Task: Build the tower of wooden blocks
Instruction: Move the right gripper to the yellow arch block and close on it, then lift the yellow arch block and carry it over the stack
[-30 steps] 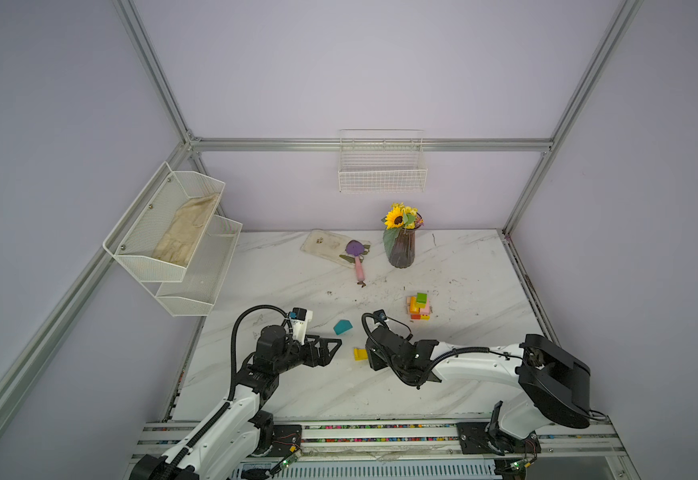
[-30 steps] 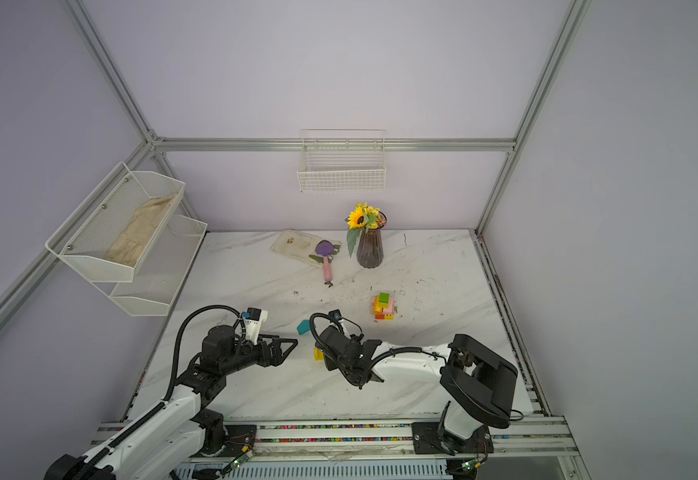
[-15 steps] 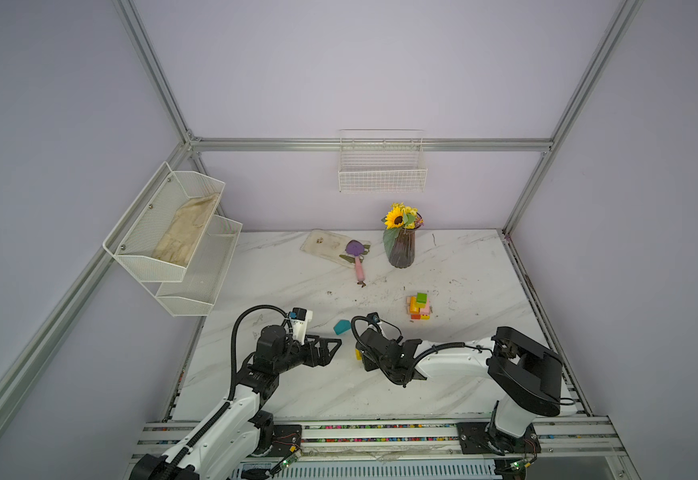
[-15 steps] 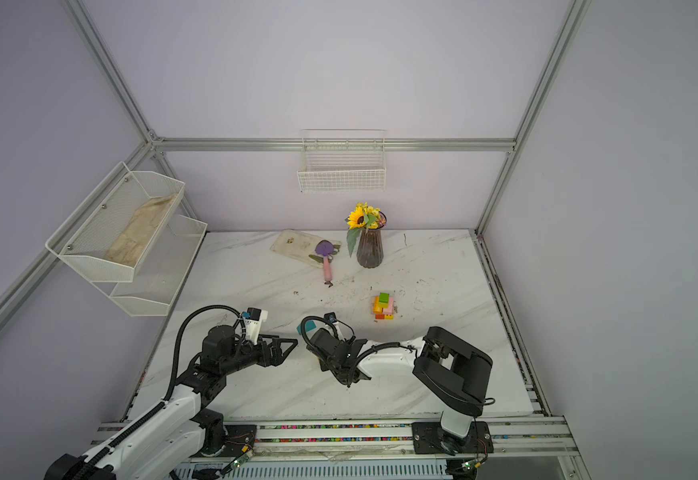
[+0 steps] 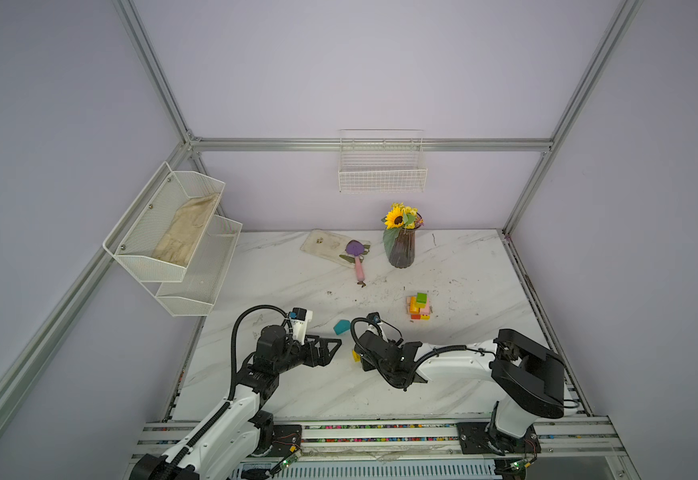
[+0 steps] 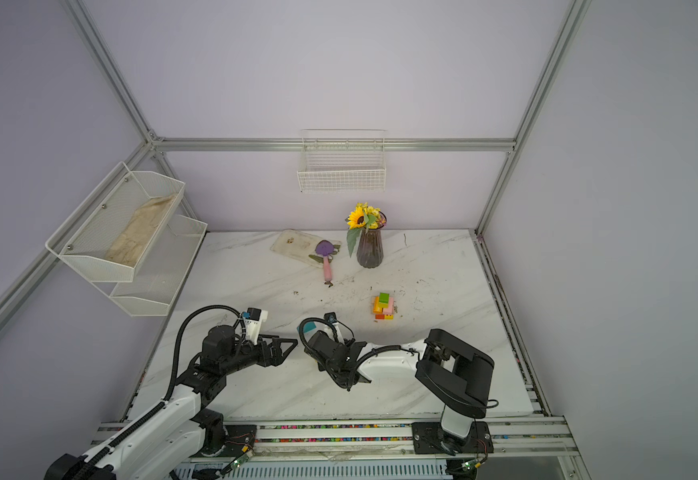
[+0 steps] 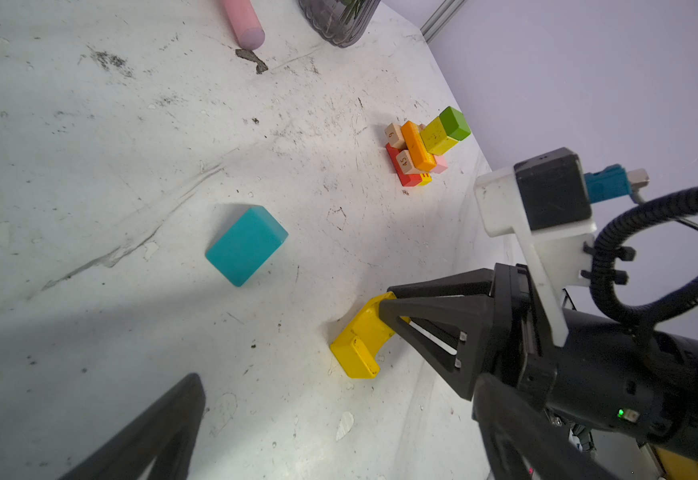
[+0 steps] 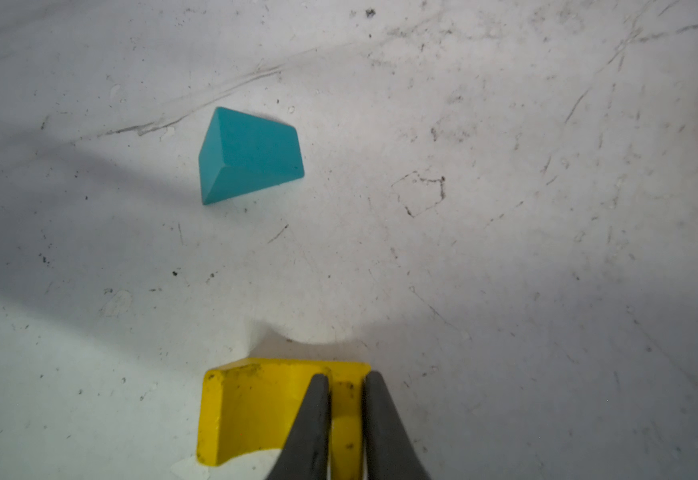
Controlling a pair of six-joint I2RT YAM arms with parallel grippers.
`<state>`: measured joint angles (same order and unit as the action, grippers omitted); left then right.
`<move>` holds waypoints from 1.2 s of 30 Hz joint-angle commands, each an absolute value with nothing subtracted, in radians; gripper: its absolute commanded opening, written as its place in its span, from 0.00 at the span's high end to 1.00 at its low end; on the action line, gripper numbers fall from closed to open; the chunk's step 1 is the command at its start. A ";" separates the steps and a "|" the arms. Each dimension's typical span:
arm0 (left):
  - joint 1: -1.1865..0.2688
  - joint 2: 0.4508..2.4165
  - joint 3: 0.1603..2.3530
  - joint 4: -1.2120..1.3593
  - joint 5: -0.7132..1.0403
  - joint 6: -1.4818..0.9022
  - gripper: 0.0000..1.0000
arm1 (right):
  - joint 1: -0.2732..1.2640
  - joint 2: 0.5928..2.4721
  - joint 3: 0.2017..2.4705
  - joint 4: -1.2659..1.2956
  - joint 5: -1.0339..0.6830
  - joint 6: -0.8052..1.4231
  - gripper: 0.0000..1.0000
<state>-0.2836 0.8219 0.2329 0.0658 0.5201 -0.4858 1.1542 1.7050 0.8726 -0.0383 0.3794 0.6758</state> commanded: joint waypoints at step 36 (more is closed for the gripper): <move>-0.282 0.826 0.259 0.100 0.541 -0.469 0.00 | 1.189 1.535 0.797 -0.145 0.586 0.742 1.00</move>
